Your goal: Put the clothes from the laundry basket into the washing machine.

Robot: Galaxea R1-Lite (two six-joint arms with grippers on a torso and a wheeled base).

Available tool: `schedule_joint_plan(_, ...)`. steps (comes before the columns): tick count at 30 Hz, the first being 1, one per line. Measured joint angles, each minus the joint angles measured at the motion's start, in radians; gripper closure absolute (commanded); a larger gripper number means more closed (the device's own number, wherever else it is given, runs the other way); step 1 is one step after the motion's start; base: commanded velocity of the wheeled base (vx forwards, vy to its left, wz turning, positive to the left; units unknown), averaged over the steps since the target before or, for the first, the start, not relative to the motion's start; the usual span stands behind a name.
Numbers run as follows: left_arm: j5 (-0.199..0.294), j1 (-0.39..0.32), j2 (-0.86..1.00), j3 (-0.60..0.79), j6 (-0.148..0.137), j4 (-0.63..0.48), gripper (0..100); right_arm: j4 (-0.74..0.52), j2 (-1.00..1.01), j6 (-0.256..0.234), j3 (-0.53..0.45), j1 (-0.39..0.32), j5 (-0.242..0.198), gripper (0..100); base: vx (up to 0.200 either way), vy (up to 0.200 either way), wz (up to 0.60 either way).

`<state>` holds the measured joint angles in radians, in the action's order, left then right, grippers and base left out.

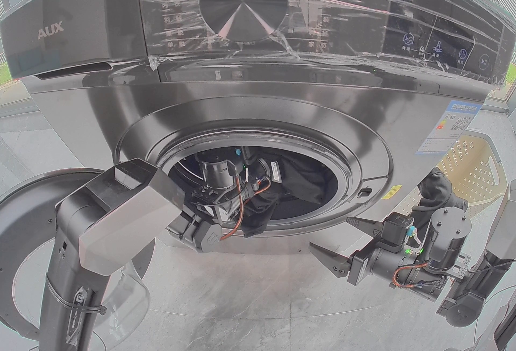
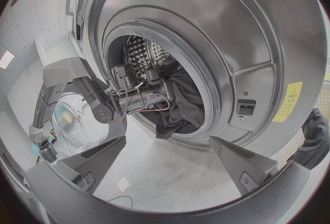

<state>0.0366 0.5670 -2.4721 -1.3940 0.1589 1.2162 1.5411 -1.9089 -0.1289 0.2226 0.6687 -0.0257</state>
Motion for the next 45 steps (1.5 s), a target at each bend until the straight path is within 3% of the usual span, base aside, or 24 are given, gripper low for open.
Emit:
schedule_joint_plan(9, -0.061, -0.057, -0.054, -0.219, 0.000, -0.142, 100, 0.000, -0.001, 0.000, 0.000, -0.001, 0.000, 0, 0.000, 0.000, 0.00)
schedule_joint_plan(18, -0.109, -0.074, -0.079, -0.328, 0.003, -0.213, 100, 0.000, -0.001, 0.000, 0.000, -0.001, 0.000, 0, 0.000, 0.000, 0.00)
schedule_joint_plan(23, -0.158, -0.077, -0.086, -0.393, 0.047, -0.252, 100, 0.000, -0.001, 0.000, 0.000, -0.001, 0.000, 0, 0.000, 0.000, 0.00)
schedule_joint_plan(24, -0.160, -0.077, -0.087, -0.396, 0.049, -0.255, 0, 0.000, -0.001, 0.000, 0.001, -0.001, 0.000, 0, 0.000, 0.000, 0.00)
schedule_joint_plan(35, -0.176, -0.056, -0.050, -0.301, 0.069, -0.362, 0, 0.000, -0.002, 0.000, 0.003, -0.003, 0.000, 0, 0.000, 0.000, 0.00)
schedule_joint_plan(45, -0.148, -0.024, 0.008, -0.135, 0.059, -0.430, 0, 0.000, -0.002, 0.000, 0.006, 0.000, 0.000, 0, 0.000, 0.000, 0.00)
